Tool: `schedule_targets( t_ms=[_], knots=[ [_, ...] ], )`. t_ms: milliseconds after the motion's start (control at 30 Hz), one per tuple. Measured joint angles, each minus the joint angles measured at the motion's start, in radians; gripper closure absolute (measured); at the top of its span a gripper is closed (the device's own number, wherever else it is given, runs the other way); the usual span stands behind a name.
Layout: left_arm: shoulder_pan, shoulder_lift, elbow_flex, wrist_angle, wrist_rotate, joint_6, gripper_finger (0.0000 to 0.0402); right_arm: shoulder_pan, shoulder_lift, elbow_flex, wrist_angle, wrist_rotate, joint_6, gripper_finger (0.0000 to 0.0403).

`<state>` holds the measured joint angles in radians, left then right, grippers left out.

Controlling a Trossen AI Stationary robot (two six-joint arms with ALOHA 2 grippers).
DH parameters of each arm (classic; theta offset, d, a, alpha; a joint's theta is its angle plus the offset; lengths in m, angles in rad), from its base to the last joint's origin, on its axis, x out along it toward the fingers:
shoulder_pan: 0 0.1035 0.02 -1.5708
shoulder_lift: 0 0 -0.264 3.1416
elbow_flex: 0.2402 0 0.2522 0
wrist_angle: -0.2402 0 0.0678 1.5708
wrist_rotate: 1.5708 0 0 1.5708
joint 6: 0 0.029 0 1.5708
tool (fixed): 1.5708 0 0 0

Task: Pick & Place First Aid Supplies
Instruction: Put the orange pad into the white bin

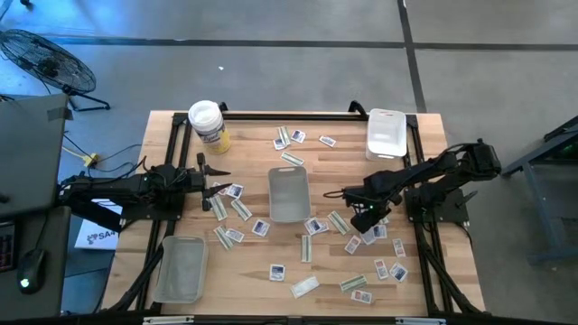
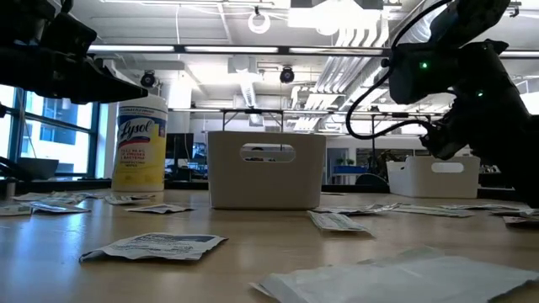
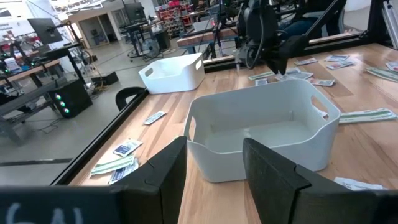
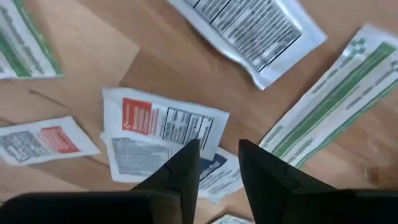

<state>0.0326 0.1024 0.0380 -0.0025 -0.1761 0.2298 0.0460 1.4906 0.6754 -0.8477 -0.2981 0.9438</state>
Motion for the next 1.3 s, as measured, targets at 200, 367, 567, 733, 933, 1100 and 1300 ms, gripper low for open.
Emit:
schedule_targets(
  t_ms=[200, 367, 567, 733, 933, 1100, 1300],
  knots=[
    [0.0, 0.0, 0.0, 0.0, 0.0, 0.0, 0.0247, 0.0, 0.0, -0.004, 0.007, 0.002, 0.043, 0.0292],
    [0.0, 0.0, 0.0, 0.0, 0.0, 0.0, 0.0247, 0.0, 0.0, -0.004, 0.019, 0.0, 0.129, 0.0282],
    [0.0, 0.0, 0.0, 0.0, 0.0, 0.0, 0.0247, 0.0, 0.0, -0.004, 0.025, -0.032, 0.205, 0.0272],
    [0.0, 0.0, 0.0, 0.0, 0.0, 0.0, 0.0247, 0.0, 0.0, -0.004, 0.055, -0.045, 0.241, 0.0273],
    [0.0, 0.0, 0.0, 0.0, 0.0, 0.0, 0.0247, 0.0, 0.0, -0.004, 0.05, -0.024, 0.259, 0.0273],
    [0.0, 0.0, 0.0, 0.0, 0.0, 0.0, 0.0247, 0.0, 0.0, -0.004, 0.005, 0.014, 0.22, 0.0273],
    [0.0, 0.0, 0.0, 0.0, 0.0, 0.0, 0.0247, 0.003, -0.064, -0.004, -0.072, 0.039, 0.153, 0.0274]
  ],
)
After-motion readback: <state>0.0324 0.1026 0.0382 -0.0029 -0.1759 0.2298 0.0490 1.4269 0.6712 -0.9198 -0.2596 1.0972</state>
